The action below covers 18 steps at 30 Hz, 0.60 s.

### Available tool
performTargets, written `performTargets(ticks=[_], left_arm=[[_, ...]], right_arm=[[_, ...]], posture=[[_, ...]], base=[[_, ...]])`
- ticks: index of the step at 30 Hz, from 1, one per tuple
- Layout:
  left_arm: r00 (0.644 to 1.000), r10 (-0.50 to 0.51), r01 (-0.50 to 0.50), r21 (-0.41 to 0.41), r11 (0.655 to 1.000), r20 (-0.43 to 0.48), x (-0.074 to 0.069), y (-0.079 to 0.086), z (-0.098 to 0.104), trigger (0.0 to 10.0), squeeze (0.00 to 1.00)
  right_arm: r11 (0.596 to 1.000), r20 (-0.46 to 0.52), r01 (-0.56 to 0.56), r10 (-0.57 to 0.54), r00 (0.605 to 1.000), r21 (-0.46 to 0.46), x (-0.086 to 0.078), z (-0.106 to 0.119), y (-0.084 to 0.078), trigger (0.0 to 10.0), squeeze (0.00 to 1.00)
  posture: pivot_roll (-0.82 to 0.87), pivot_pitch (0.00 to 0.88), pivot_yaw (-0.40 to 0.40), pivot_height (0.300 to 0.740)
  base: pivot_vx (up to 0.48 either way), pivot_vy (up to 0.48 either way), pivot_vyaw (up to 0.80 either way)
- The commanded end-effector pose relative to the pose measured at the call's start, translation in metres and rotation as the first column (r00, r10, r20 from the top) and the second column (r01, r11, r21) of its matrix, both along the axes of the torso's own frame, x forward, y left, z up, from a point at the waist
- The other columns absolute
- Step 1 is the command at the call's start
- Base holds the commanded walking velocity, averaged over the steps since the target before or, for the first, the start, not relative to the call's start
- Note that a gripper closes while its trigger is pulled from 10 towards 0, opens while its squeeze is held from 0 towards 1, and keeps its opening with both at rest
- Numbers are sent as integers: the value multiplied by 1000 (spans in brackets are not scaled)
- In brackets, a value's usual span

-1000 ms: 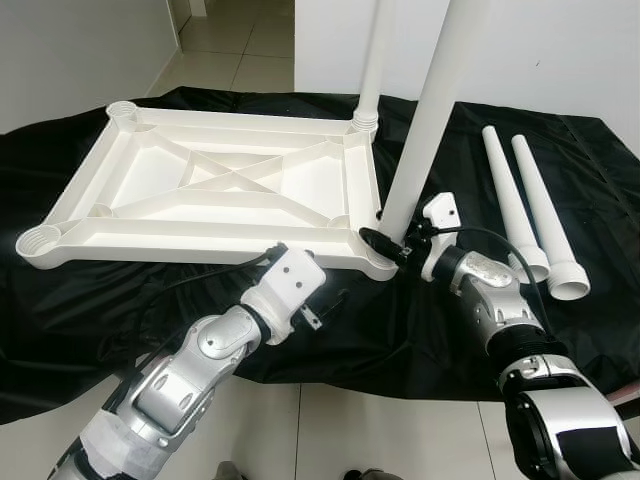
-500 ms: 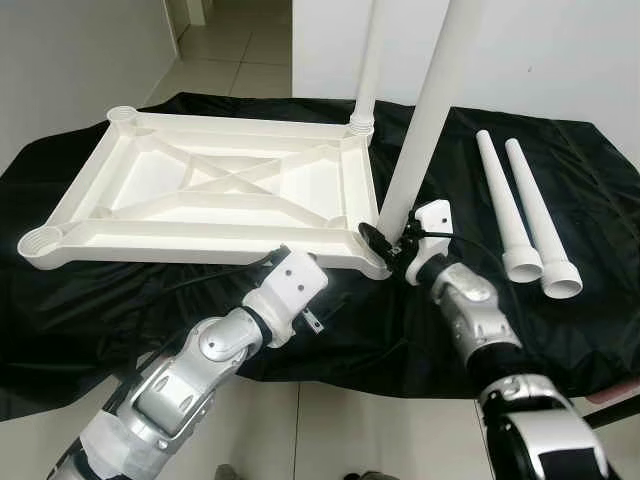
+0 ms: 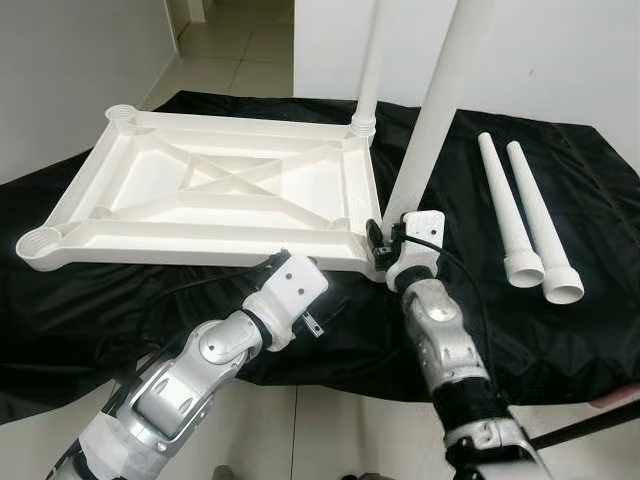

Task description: Building children table

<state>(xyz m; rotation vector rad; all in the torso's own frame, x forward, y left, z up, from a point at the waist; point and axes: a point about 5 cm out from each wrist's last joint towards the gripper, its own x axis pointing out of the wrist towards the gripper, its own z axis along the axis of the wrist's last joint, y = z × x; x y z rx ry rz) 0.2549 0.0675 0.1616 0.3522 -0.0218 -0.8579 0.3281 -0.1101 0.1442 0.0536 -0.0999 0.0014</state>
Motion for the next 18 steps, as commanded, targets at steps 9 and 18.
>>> performTargets(ticks=[9,18], left_arm=[[989,-145,146,30,989,-31,-5,-4,0,10000,0],[989,-142,143,32,989,-29,-4,-3,0,10000,0]], right_arm=[[998,-106,-10,17,994,68,-11,-19,4,10000,0],[982,27,-190,190,981,12,-5,8,-8,10000,0]], posture=[[-29,66,-17,740],[-33,75,-11,740]], base=[[0,0,0],[0,0,0]])
